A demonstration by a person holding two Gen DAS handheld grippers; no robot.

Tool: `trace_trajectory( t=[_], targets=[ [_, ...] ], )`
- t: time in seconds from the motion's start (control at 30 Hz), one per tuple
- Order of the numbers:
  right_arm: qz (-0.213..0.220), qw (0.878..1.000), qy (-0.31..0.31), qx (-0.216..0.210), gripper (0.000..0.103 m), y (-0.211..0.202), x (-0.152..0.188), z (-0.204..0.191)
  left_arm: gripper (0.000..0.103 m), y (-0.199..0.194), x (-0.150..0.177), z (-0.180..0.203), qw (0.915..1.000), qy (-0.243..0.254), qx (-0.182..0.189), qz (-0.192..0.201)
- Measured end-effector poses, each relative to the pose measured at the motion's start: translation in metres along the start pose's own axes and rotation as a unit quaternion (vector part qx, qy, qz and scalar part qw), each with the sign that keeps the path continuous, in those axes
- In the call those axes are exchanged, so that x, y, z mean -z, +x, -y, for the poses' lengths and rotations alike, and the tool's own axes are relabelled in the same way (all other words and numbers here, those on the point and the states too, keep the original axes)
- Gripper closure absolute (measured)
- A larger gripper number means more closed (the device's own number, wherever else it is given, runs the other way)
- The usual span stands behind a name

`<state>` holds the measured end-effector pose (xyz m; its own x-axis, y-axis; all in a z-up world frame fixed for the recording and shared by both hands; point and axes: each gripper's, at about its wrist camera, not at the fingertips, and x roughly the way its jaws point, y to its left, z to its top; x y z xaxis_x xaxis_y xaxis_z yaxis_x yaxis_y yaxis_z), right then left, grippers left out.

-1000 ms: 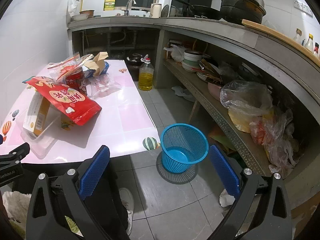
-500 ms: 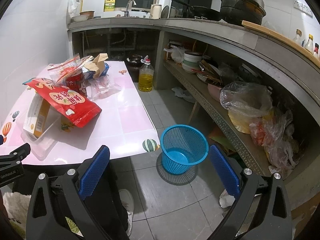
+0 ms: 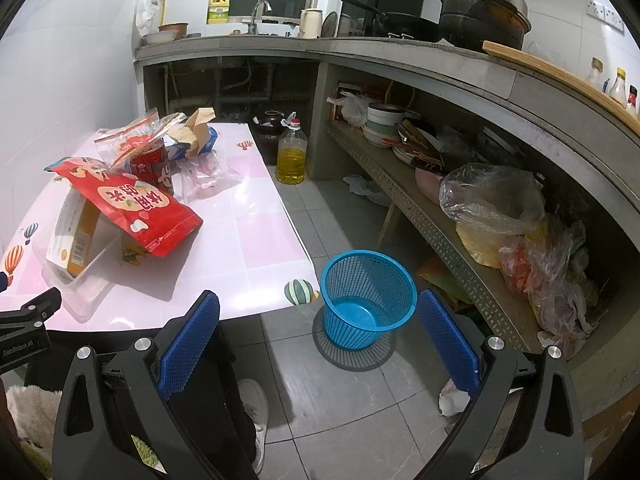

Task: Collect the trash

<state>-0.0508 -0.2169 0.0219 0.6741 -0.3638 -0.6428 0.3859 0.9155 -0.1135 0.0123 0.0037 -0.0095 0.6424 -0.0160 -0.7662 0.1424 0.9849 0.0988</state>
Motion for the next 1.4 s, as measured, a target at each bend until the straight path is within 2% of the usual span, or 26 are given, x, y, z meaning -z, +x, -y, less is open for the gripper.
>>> trace_trajectory(
  t=[1.07,1.4],
  targets=[
    [0.001,1.000,0.003,-0.002,0.006,0.003,0.000,0.002,0.008,0.005,0.000,-0.010,0.9999,-0.006,-0.008,-0.005],
    [0.003,1.000,-0.003,-0.006,0.006,0.002,-0.003,-0.009,0.008,0.007,-0.001,-0.016,0.9999,-0.014,-0.008,-0.005]
  ],
)
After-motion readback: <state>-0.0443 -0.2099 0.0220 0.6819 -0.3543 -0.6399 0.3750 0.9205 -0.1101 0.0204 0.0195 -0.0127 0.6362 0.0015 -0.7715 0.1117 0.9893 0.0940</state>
